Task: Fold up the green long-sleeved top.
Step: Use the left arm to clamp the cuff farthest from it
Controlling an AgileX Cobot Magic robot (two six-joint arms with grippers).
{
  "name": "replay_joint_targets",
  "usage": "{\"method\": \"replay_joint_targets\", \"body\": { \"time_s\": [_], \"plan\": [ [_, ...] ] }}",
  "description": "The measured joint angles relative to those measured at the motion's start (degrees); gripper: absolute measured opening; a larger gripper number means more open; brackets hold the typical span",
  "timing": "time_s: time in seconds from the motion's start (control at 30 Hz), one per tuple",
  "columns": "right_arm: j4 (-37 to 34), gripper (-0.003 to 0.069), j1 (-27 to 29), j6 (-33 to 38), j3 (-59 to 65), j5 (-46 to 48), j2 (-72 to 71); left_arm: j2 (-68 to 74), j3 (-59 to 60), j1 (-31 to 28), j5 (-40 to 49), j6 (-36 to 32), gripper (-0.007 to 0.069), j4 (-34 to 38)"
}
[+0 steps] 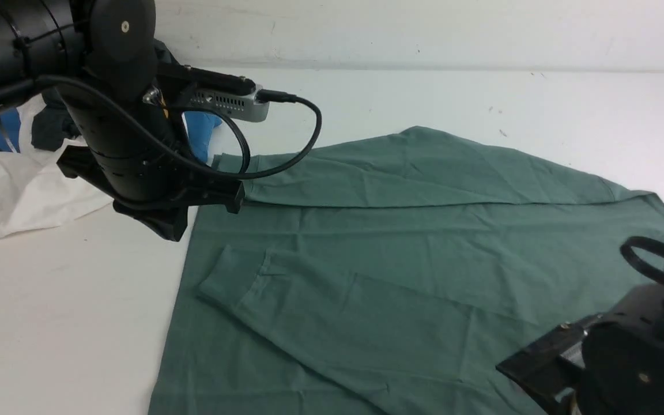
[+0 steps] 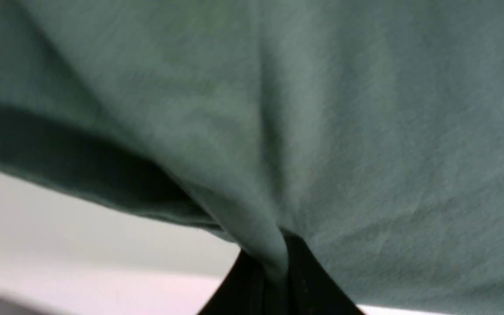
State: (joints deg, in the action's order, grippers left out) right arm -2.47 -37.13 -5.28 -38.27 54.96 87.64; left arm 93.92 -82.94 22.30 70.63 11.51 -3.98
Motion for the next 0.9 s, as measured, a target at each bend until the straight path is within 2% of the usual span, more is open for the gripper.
{"method": "replay_joint_targets", "body": {
  "time_s": [0.23, 0.3, 0.4, 0.53, 0.63, 0.73, 0.87, 0.9],
  "plan": [
    [-1.7, 0.0055, 0.0, -0.4, 2.1, 0.9, -4.3, 1.6, 0.0, -0.8, -1.5, 2.0, -0.0004, 0.9],
    [-2.3, 0.0115, 0.0, -0.5, 2.1, 1.1, -4.3, 2.8, 0.0, -2.0, -2.7, 2.3, -0.0004, 1.7],
    [-3.0, 0.029, 0.0, -1.5, 0.3, 5.4, -4.3, 5.6, -0.2, -4.6, -6.4, 2.4, -0.0004, 2.0],
    [-3.5, 0.041, 0.0, -2.5, -3.2, 11.6, -5.4, 8.1, -2.2, -6.1, -8.4, 2.4, -0.0004, 1.9],
    [-3.8, 0.0439, 0.0, -2.7, -5.9, 13.1, -9.7, 11.1, -6.4, -6.1, -9.1, 2.4, 0.0013, 0.7],
    [-3.8, 0.0435, 0.0, -2.9, -7.3, 13.5, -14.5, 14.8, -10.8, -6.1, -9.2, 2.4, 0.006, 0.3],
    [-3.3, 0.0407, 0.0, -3.2, -8.3, 14.8, -23.4, 22.4, -20.2, -6.1, -9.1, 2.4, 0.0176, 0.1],
    [-3.3, 0.0393, 0.0, -3.5, -8.5, 15.1, -25.9, 25.5, -24.4, -6.1, -8.5, 2.4, 0.0229, 0.1]
  ]
}}
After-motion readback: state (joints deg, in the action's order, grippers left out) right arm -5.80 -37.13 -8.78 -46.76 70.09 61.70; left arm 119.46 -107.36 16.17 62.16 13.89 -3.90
